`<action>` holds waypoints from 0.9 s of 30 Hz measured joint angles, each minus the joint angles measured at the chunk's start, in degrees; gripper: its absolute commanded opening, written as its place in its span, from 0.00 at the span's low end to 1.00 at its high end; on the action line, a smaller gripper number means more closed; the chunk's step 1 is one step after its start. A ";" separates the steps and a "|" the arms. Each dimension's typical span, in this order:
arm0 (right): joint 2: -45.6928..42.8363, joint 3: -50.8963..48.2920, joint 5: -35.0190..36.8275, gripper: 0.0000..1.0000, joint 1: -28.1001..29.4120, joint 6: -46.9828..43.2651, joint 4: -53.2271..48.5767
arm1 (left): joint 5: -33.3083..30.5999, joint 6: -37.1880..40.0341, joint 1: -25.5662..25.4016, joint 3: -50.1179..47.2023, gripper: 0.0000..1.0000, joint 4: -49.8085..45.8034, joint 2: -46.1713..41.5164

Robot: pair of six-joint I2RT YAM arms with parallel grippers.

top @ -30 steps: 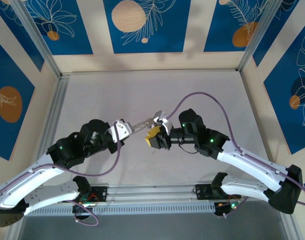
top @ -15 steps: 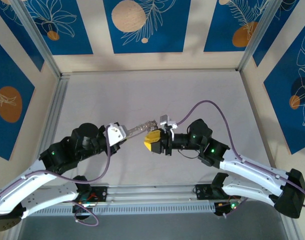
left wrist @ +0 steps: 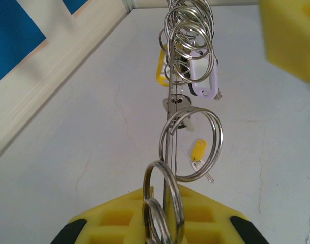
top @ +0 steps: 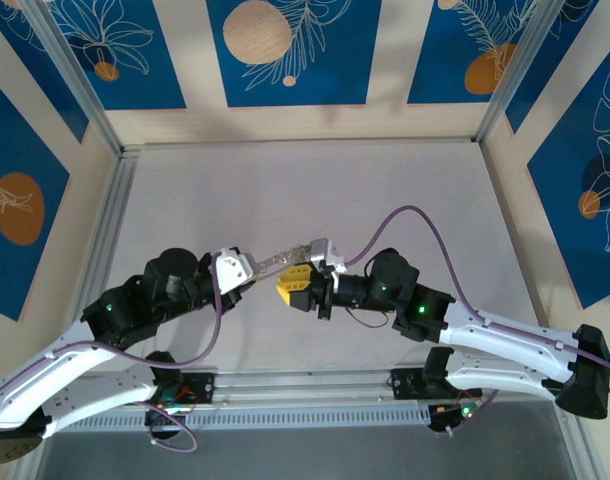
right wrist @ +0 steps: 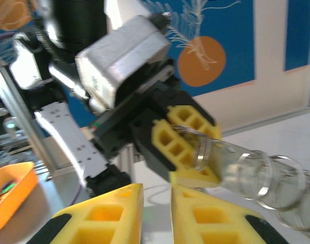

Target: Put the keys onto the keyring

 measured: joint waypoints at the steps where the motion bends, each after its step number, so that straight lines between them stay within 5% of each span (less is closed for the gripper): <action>1: 0.00 0.00 1.88 0.24 0.20 -0.61 -0.46 | 0.04 0.00 0.00 0.00 0.00 0.04 0.00; 9: -0.09 0.00 10.23 0.32 1.25 -5.07 -2.58 | 0.26 0.00 0.00 -0.59 0.00 0.09 0.00; 27: -0.66 1.03 11.37 0.36 -0.02 -8.85 -2.40 | 0.85 -0.17 0.04 -0.66 0.00 0.09 0.00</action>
